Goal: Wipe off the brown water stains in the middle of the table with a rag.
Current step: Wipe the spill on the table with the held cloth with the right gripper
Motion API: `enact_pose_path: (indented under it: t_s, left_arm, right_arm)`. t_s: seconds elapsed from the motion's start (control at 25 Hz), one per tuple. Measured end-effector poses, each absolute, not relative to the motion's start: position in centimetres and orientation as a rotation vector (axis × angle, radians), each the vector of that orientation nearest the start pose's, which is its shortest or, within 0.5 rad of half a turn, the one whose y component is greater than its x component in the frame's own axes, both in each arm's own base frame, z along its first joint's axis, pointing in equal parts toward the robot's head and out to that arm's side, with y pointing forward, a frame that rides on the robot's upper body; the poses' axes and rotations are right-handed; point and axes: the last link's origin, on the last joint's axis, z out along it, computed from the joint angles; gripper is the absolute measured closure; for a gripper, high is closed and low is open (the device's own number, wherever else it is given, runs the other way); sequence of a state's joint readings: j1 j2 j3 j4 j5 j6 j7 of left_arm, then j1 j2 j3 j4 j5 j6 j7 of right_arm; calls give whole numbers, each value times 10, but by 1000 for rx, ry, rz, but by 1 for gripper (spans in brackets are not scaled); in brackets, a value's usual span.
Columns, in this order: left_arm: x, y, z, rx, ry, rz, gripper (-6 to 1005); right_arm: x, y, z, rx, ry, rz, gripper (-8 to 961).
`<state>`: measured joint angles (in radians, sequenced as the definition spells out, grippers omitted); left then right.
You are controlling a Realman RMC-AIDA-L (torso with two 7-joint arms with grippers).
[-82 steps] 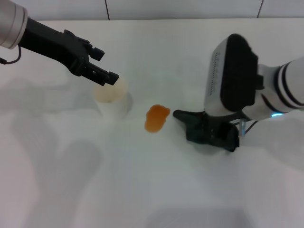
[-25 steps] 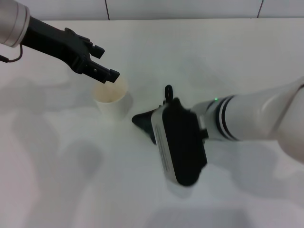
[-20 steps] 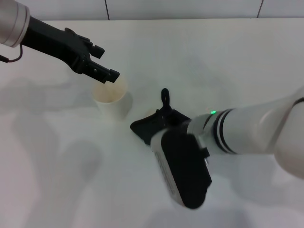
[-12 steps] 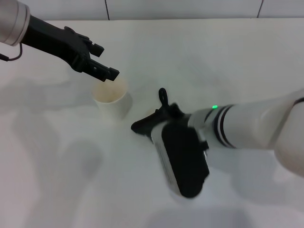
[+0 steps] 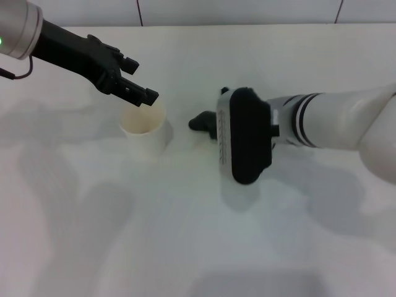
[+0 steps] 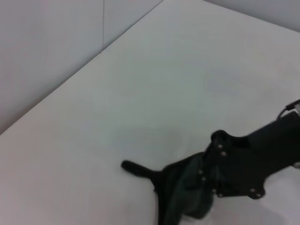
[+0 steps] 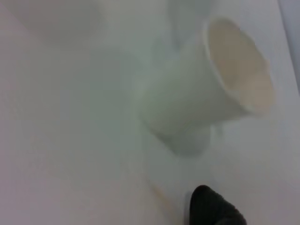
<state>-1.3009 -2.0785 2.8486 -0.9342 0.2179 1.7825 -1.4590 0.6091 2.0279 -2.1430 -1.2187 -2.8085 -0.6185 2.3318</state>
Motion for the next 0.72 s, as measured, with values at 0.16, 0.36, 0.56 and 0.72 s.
enact_pose_path:
  t_s: [0.16,0.36,0.56,0.72]
  left_arm:
    - [-163,410,55,-2893,-580,5,108]
    - [-163,410,55,-2893,-581,5,109]
    - [-163,410,55,-2892,-583,5,107]
    - [-163,410,55,-2892,-582,5,107]
  right_arm:
    - [142,370,-112,-2456,-503,-483,885]
    - [132,350,-121,-2464,-618,-462,885]
    - [121,336,-123,-2448,-692,-428,885]
    - [121,327,-131,-2471,-749,-474,885]
